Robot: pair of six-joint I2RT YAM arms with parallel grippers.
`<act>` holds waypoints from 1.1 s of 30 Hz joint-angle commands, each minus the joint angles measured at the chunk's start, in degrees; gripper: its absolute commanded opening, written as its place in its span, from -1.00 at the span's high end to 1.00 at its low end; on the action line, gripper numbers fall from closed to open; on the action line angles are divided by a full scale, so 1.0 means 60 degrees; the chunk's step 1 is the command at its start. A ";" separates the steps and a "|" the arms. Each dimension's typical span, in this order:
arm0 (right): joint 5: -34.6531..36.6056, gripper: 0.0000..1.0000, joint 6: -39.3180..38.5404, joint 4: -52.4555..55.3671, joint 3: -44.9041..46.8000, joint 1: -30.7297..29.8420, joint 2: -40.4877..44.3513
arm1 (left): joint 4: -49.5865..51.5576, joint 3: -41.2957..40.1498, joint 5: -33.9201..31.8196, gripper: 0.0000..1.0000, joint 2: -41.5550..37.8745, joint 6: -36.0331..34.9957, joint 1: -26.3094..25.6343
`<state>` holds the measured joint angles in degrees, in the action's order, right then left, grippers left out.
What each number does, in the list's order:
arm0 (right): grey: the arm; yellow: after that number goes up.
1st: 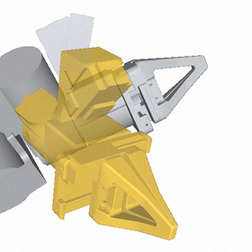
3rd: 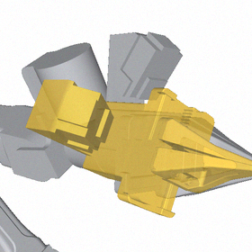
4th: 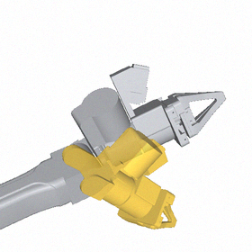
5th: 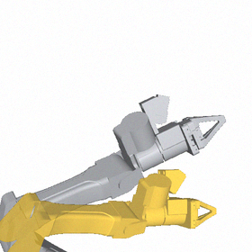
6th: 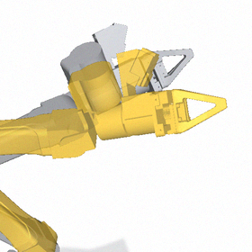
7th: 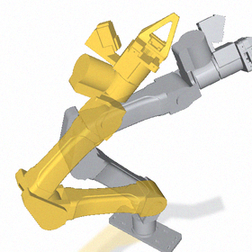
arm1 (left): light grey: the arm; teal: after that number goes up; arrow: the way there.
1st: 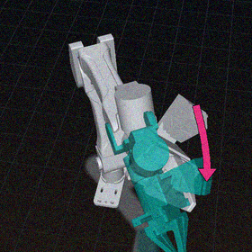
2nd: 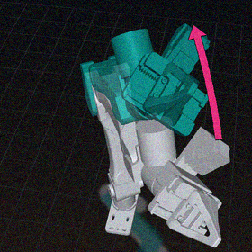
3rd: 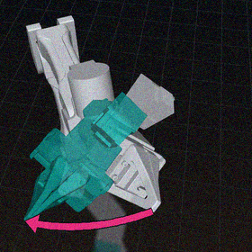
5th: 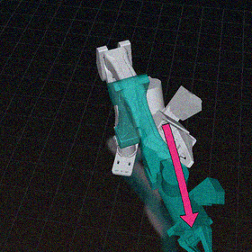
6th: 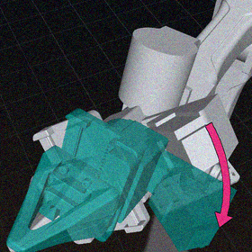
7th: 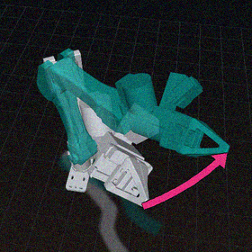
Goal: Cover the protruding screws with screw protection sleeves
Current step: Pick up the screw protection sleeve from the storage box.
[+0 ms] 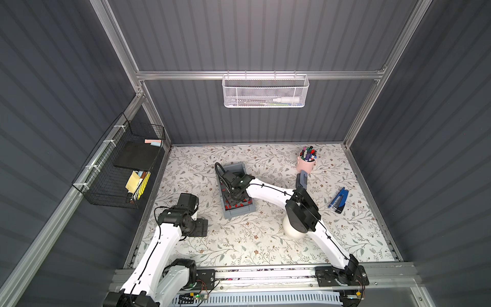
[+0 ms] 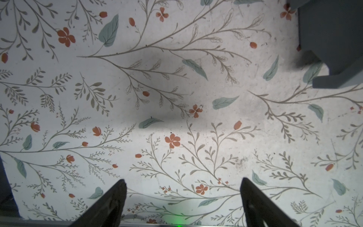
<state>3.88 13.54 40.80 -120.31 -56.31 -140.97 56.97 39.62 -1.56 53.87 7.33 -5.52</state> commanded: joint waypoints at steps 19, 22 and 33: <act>-0.0368 0.96 -0.0436 -0.0213 0.0410 0.0080 0.0424 | 0.0012 -0.0057 -0.0104 -0.81 0.0145 -0.0166 -0.0045; -0.0367 1.00 -0.0526 -0.0487 0.0656 0.0077 0.0760 | -0.0046 -0.0071 -0.0149 -0.82 0.0114 -0.0167 -0.0032; -0.0138 1.00 -0.0644 -0.1121 0.1524 0.0011 0.1799 | -0.0294 -0.0253 -0.0343 -0.83 -0.0125 -0.0247 -0.0032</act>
<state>1.93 10.50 35.05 -112.33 -56.01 -132.31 55.66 39.03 -2.66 54.04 7.09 -5.52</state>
